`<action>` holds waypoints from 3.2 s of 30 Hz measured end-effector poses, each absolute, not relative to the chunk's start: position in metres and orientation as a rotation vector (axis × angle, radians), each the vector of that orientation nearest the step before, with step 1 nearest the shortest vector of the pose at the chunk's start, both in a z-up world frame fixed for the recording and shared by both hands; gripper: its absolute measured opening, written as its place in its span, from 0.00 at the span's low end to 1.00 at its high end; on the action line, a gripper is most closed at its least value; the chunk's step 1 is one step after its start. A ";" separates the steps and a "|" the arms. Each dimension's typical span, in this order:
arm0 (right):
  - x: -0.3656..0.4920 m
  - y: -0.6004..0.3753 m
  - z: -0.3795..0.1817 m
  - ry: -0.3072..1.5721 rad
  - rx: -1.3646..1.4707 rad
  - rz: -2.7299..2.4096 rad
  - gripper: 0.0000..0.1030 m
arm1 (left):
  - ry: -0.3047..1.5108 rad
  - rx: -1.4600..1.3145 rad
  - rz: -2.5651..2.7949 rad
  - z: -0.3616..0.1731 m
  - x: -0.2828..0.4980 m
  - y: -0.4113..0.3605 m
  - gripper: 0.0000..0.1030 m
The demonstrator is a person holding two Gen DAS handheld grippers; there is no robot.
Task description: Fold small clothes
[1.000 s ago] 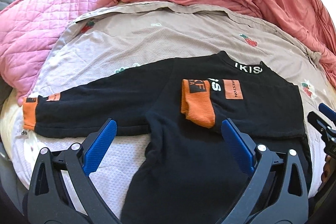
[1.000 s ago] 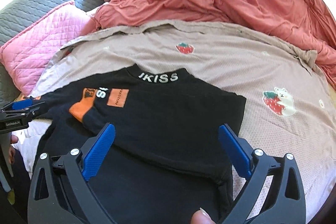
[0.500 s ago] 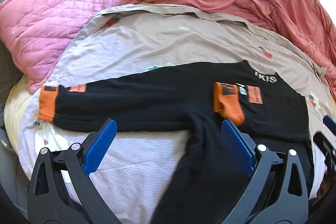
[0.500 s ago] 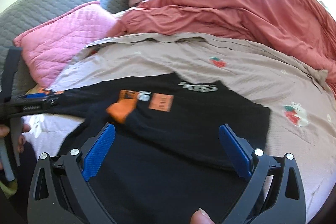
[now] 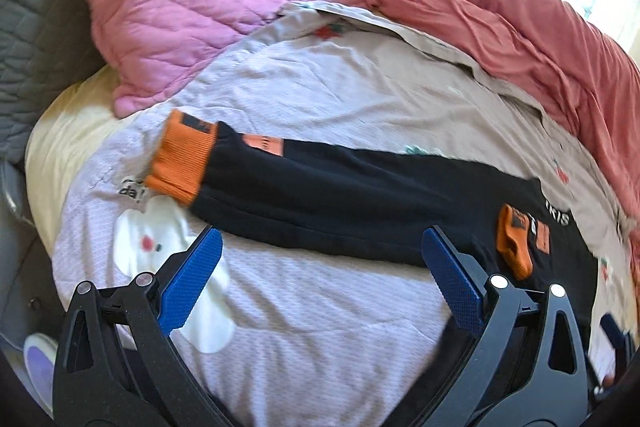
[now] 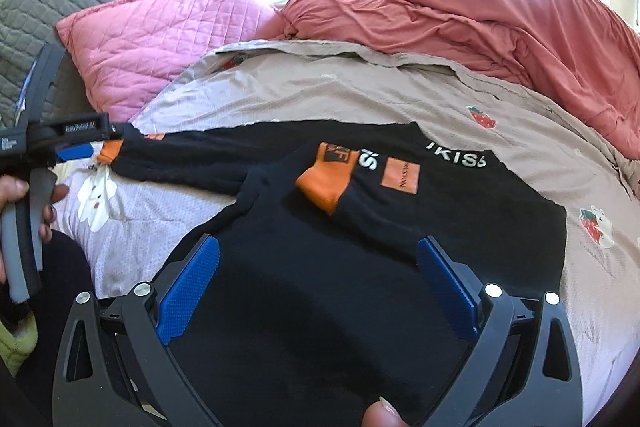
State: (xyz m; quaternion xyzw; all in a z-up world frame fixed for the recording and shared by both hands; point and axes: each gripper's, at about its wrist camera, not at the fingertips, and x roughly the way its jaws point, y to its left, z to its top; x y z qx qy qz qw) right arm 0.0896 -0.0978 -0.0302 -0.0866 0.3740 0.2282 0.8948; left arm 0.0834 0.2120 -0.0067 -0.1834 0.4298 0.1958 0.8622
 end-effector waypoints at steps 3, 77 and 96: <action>0.083 -0.087 -0.030 0.793 -0.162 0.491 0.96 | 0.888 -0.417 0.440 -0.010 0.079 0.230 0.91; 0.126 -0.193 -0.042 0.996 0.135 0.066 0.96 | 0.809 -0.300 -0.322 -0.030 0.154 0.057 0.35; 0.228 -0.072 -0.071 1.124 0.154 0.104 0.89 | 1.024 -0.419 -0.128 -0.072 0.180 0.123 0.44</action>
